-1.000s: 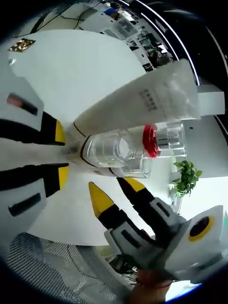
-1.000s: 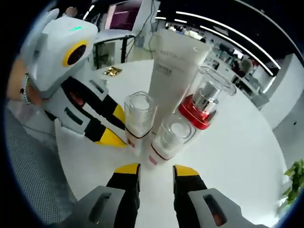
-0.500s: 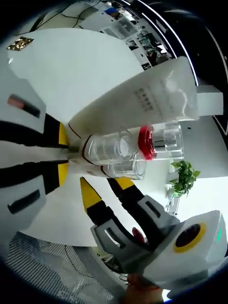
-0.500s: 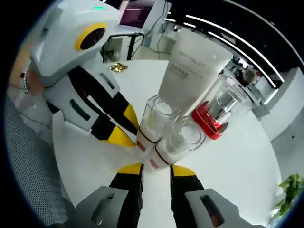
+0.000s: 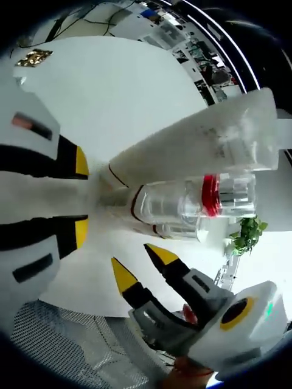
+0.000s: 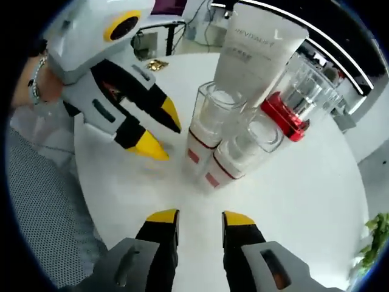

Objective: Arrange the skincare products in the storage area until every visible bottle or jar stands upright without overlapping.

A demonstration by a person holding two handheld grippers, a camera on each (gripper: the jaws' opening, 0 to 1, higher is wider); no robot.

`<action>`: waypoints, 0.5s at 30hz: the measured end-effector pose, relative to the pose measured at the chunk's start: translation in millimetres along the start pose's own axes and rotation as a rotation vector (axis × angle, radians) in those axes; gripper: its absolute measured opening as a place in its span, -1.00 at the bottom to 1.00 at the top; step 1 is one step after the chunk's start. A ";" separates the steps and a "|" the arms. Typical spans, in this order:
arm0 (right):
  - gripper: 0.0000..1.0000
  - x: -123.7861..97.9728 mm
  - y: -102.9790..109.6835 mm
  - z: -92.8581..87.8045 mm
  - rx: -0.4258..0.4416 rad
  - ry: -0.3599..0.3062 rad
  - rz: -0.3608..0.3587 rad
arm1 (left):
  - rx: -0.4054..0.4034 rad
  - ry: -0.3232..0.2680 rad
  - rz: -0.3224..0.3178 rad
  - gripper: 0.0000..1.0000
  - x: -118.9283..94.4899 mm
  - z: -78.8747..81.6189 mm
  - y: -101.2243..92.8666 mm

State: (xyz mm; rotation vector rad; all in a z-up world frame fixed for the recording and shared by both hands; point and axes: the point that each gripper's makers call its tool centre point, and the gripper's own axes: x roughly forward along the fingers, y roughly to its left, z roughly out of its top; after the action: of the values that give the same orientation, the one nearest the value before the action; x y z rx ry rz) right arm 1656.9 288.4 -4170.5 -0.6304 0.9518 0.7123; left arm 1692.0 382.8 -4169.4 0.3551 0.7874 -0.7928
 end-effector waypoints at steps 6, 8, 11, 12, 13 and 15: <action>-0.56 -3.6 28.1 18.0 -0.065 -0.058 0.085 | -0.064 -0.011 0.035 -0.53 -44.3 16.0 26.9; -0.57 -3.8 37.2 25.2 -0.089 -0.085 0.106 | -0.107 -0.081 0.042 -0.54 -71.6 24.7 36.9; -0.59 -4.7 50.2 40.5 -0.131 -0.144 0.128 | -0.140 -0.146 0.088 -0.54 -111.8 20.1 57.8; -0.60 -5.1 54.4 46.3 -0.146 -0.166 0.133 | -0.139 -0.160 0.112 -0.54 -123.6 16.8 65.5; -0.61 -5.7 59.7 52.1 -0.149 -0.190 0.148 | -0.143 -0.169 0.129 -0.55 -134.1 10.5 70.9; -0.61 -7.0 70.2 63.5 -0.156 -0.237 0.176 | -0.149 -0.187 0.165 -0.56 -155.2 -2.0 81.7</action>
State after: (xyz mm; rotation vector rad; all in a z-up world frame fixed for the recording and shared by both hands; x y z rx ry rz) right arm 1631.3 377.1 -4147.9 -0.5875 0.7420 1.0030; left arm 1683.2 515.5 -4055.1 0.2059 0.6283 -0.5992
